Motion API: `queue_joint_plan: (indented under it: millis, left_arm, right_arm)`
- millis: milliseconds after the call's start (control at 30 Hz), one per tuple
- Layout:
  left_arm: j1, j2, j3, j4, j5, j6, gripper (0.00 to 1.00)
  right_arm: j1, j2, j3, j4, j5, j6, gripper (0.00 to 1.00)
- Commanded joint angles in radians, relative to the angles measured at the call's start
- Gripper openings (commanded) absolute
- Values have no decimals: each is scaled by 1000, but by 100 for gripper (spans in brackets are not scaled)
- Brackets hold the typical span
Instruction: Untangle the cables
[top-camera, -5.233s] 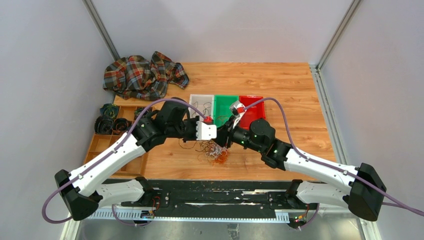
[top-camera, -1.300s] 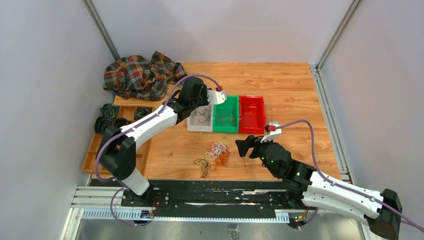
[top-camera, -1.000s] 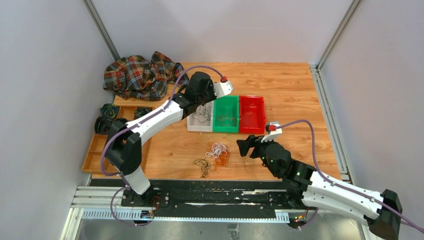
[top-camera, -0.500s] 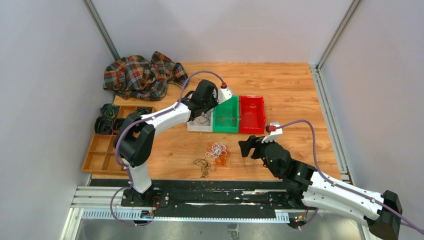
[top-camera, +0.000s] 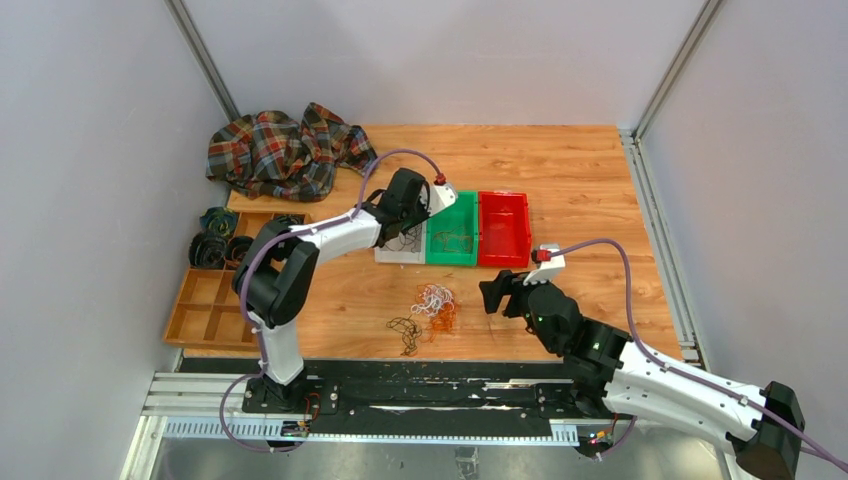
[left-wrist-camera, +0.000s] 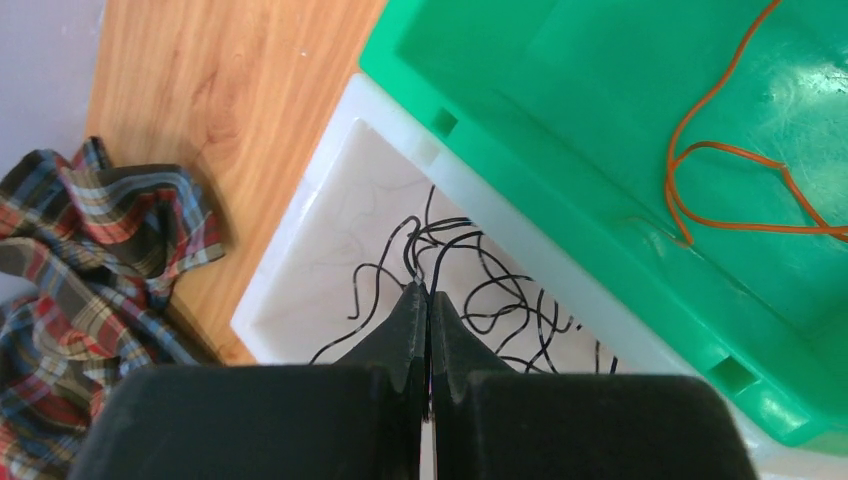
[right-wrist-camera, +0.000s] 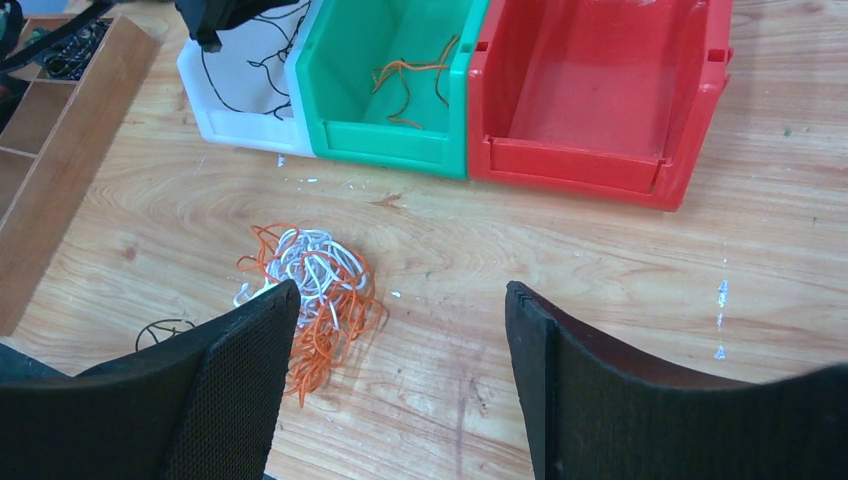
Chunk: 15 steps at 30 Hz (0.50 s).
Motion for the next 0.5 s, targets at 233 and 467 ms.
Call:
queue_joint_plan:
  millis: [233, 467]
  left_arm:
    - [35, 64, 160, -127, 207, -4, 50]
    - [64, 2, 214, -251, 279, 34, 86]
  right_arm:
    - [-56, -20, 45, -20, -31, -15, 75]
    - [-86, -33, 68, -34, -86, -28, 75]
